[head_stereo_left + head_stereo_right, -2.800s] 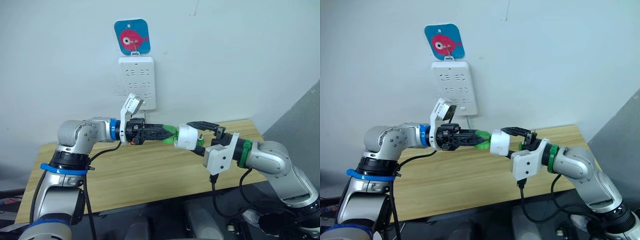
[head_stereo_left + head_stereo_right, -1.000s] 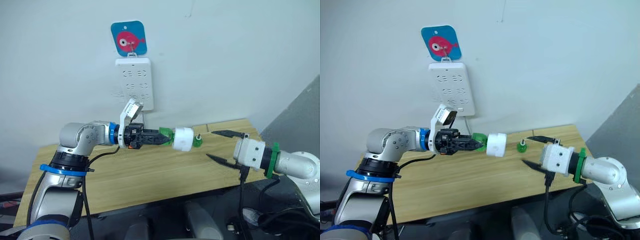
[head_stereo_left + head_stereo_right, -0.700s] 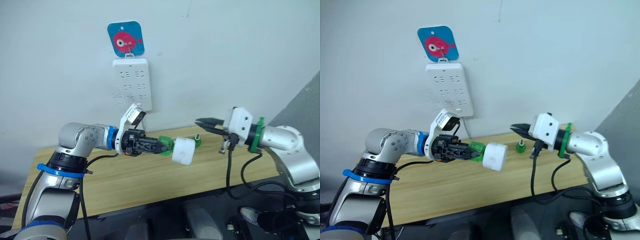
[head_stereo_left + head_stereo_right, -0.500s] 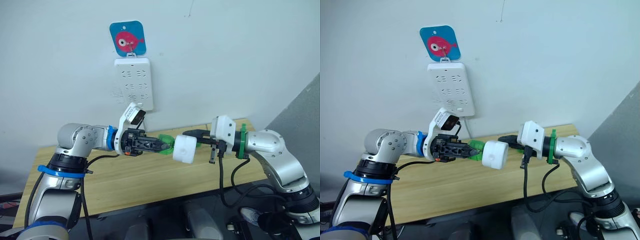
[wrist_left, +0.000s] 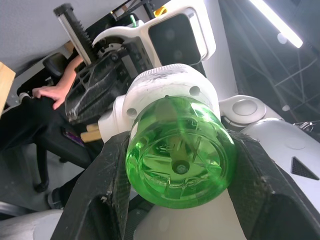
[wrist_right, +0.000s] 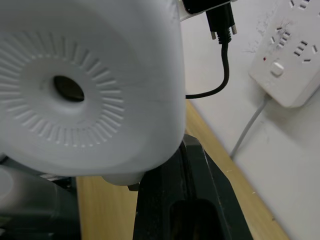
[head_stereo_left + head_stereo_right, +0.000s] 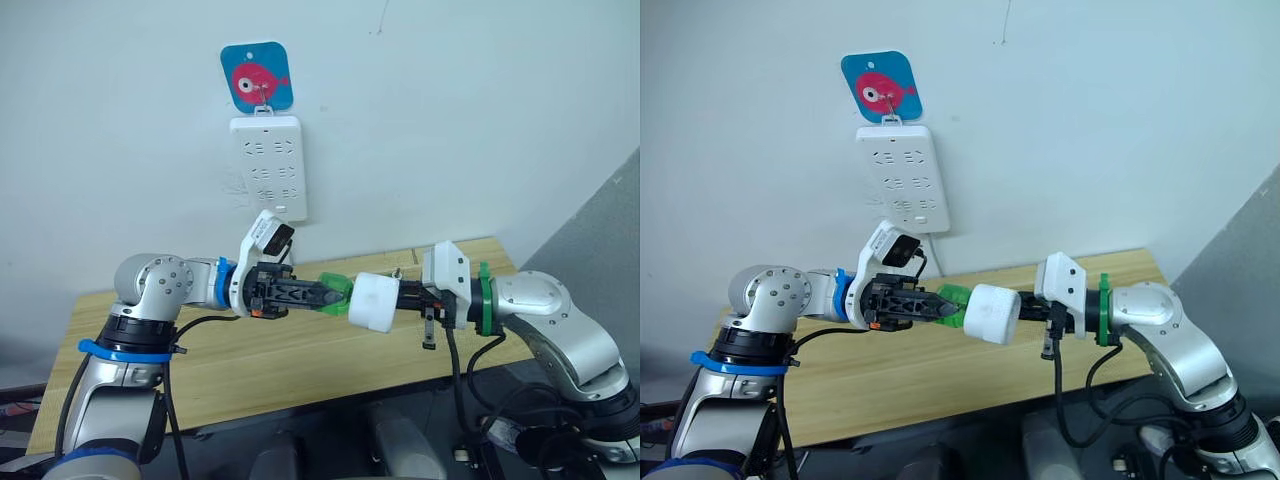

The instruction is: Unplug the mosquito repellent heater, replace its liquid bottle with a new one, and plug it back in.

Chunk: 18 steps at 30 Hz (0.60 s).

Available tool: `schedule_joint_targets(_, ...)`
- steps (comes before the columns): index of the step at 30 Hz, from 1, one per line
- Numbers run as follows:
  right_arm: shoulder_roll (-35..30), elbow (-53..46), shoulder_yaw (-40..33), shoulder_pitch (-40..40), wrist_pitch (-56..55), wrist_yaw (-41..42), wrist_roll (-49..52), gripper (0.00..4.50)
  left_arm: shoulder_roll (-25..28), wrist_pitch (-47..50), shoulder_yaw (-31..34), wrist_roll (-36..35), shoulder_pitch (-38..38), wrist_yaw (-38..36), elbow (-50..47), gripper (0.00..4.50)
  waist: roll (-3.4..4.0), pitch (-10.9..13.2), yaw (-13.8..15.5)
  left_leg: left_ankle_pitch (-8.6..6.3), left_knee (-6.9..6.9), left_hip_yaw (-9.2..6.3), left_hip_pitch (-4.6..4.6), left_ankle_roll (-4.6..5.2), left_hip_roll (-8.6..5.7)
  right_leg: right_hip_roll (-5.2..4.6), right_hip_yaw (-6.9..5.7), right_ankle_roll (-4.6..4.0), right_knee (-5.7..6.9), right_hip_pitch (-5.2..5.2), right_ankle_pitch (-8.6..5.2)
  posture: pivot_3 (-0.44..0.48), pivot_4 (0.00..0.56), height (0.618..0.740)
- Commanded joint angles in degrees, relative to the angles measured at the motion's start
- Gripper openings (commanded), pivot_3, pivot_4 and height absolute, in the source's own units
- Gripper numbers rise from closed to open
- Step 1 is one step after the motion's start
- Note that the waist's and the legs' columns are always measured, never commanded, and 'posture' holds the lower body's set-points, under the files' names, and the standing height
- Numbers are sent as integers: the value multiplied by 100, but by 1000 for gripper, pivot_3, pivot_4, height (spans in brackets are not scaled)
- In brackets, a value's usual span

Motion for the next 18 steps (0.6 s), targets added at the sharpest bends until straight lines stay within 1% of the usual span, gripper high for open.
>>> schedule_joint_targets(1,57,-498,42,50,127,34,386,0,-95,0,337,-221,-72,190,-61,2287,0,0,1,0,0,-1,0,0,0,0,0,0,0,0,0,-214,127,740)
schedule_joint_targets(9,158,-701,-127,75,573,-169,781,0,-289,85,615,-356,-84,651,72,2287,0,-1,6,0,0,-1,0,0,0,0,0,0,0,0,0,-212,130,740)
schedule_joint_targets(18,243,-944,-251,110,985,-420,1102,0,-358,98,655,-474,-77,843,40,2287,0,-1,6,0,0,0,0,0,0,0,0,0,-1,0,0,-215,132,740)
